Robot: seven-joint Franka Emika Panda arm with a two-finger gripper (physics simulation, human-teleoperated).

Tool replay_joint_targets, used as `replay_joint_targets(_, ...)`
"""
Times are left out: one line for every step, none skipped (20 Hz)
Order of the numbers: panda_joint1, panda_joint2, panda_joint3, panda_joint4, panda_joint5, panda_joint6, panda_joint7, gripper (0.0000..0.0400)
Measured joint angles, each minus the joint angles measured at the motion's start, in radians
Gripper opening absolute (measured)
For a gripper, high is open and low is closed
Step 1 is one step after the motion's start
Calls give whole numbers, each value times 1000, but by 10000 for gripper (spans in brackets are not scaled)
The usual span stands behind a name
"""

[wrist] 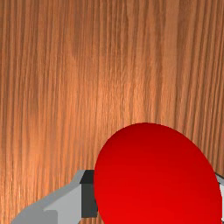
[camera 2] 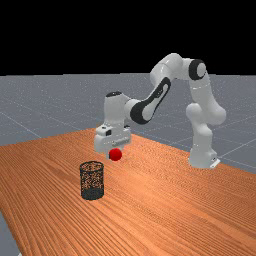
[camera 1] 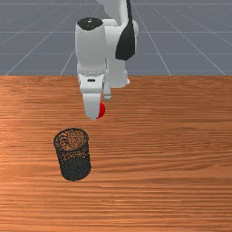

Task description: Put the ball into the container

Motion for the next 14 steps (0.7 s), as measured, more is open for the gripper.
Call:
replay_joint_targets(-16,5,-4,8,3,-2,-27,279)
replay_joint_targets(-27,9,-11,13,5,-4,-30,279)
replay_joint_targets(-33,12,-16,16,7,-6,-23,279)
replay_joint_targets(-39,14,-18,19,8,-7,-32,279)
replay_joint_targets(-44,16,-21,22,9,-8,-32,279)
replay_joint_targets(-47,18,-22,24,10,-8,-36,279)
replay_joint_targets(-47,44,-25,71,8,-53,-25,279)
replay_joint_targets(-47,61,-25,99,8,-66,-24,279)
replay_joint_targets(-46,90,-25,147,8,-96,-22,279)
replay_joint_targets(-46,116,-24,189,9,-113,-20,279)
replay_joint_targets(-45,143,-23,235,10,-133,-19,279)
replay_joint_targets(-45,153,-22,247,11,-130,-18,279)
replay_joint_targets(-45,168,-21,272,11,-141,-17,279)
replay_joint_targets(-44,172,-21,279,10,-152,-17,279)
